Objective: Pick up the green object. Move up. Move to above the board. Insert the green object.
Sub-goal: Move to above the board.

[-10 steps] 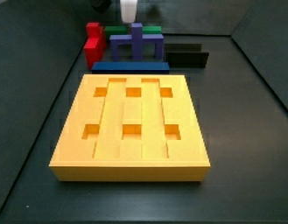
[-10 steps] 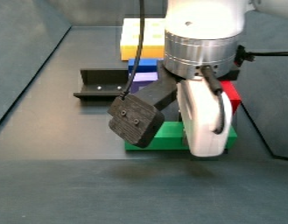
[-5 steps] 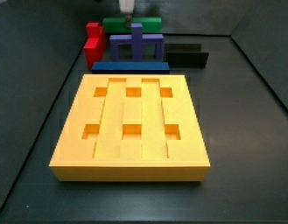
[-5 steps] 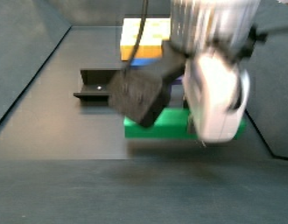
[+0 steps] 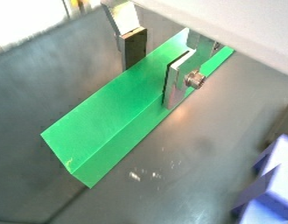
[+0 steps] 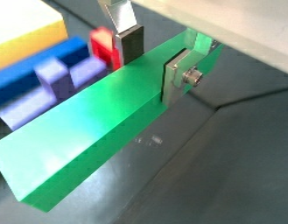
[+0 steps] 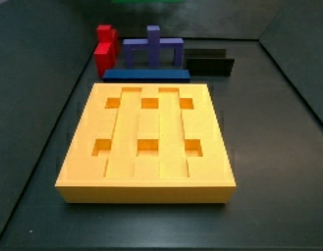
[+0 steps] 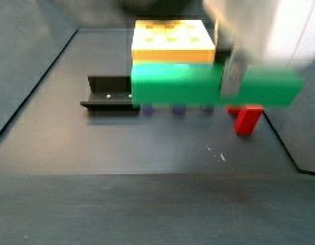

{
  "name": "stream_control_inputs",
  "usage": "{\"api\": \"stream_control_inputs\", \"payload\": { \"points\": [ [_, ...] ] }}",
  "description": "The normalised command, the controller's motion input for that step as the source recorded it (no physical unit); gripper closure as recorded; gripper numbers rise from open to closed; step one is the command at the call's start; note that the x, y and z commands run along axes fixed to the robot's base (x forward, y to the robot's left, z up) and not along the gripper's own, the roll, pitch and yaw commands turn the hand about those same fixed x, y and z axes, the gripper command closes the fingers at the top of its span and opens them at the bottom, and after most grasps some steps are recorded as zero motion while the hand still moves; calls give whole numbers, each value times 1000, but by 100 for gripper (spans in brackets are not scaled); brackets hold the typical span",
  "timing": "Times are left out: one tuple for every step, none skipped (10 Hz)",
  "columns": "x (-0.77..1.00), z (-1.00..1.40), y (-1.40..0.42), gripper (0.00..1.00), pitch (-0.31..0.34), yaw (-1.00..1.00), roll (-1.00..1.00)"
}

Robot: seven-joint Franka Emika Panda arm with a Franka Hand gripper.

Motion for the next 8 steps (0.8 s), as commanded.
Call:
{"api": "stream_control_inputs", "payload": {
  "points": [
    [12,1400,5,100,49,2,-3],
    [0,1400,4,100,78,-1,4],
    [9,1400,0,100,73,1,9],
    [19,522,2,100,76,2,-7],
    [144,103,-1400,100,22,1000,-15],
    [145,91,-1400,100,19,1000,-12],
    [130,95,-1400,100,13,1000,-6],
    [128,92,-1400,100,8,1000,-11]
  ]
}}
